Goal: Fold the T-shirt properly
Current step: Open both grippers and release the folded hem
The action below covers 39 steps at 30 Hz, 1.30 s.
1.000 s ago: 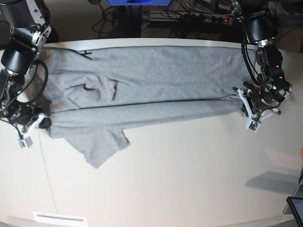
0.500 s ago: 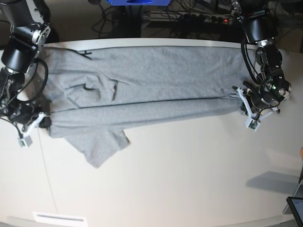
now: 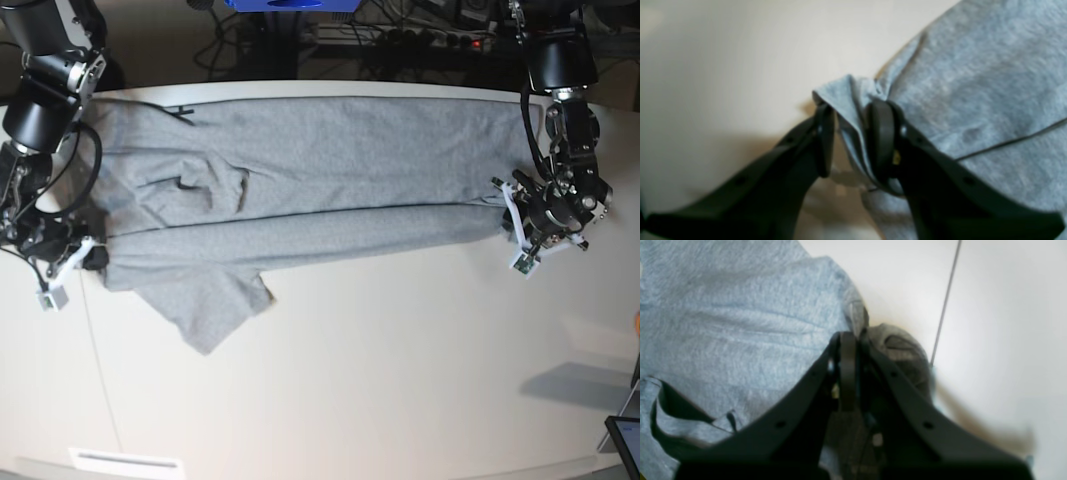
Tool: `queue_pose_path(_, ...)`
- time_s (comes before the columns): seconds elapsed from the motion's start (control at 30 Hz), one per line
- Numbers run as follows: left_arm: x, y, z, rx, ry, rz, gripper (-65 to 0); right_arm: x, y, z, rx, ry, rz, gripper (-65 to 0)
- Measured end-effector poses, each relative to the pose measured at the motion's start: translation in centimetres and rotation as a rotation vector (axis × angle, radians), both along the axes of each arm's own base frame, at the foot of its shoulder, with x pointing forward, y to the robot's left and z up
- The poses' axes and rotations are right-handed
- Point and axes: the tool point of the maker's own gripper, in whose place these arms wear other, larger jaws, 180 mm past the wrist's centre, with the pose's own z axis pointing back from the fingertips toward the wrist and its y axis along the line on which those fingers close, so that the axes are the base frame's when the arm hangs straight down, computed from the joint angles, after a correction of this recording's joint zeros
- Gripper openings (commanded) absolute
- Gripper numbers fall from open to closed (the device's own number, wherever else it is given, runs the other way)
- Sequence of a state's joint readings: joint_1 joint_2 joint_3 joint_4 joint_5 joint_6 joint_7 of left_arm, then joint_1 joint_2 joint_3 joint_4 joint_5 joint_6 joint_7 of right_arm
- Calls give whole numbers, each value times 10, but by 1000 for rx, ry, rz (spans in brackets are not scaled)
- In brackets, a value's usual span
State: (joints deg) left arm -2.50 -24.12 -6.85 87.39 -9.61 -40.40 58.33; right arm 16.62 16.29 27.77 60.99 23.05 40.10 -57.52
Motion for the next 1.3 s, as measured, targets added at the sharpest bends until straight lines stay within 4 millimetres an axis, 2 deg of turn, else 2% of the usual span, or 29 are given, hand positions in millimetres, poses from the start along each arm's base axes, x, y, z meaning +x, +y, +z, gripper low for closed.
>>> queue_pose_path(0.2,11,1,24,40,-62,-27,-443,-1,0,0,2,8,1,-647)
queue_pose_path(0.33,7,6,27,69,-38,-18,-359,-6,-8,0,25,18,-40,-647)
queue_pose_path(0.47,8,-2,35,74,-61,-44,-380,-12,-17,0,24,37,-60,-647)
queue_pose_path(0.7,-11,-9,29,89,-37,-76,-380,-18,-23,2,-28,69,-46,-647)
queue_pose_path(0.9,-28,-1,19,110,13,-78,-371,-21,-23,2,-30,85,-40,-638)
queue_pose_path(0.97,-26,1,22,113,3,-74,-370,-22,-22,1,-27,93,-37,-557)
queue_pose_path(1.1,-26,0,22,112,3,-74,-370,-22,-26,5,14,71,-80,-312)
queue_pose_path(1.17,-26,0,22,111,2,-73,-368,-24,-33,6,32,58,-121,-266)
queue_pose_path(1.3,-24,0,23,109,-2,-72,-368,-31,-43,8,9,57,-146,-248)
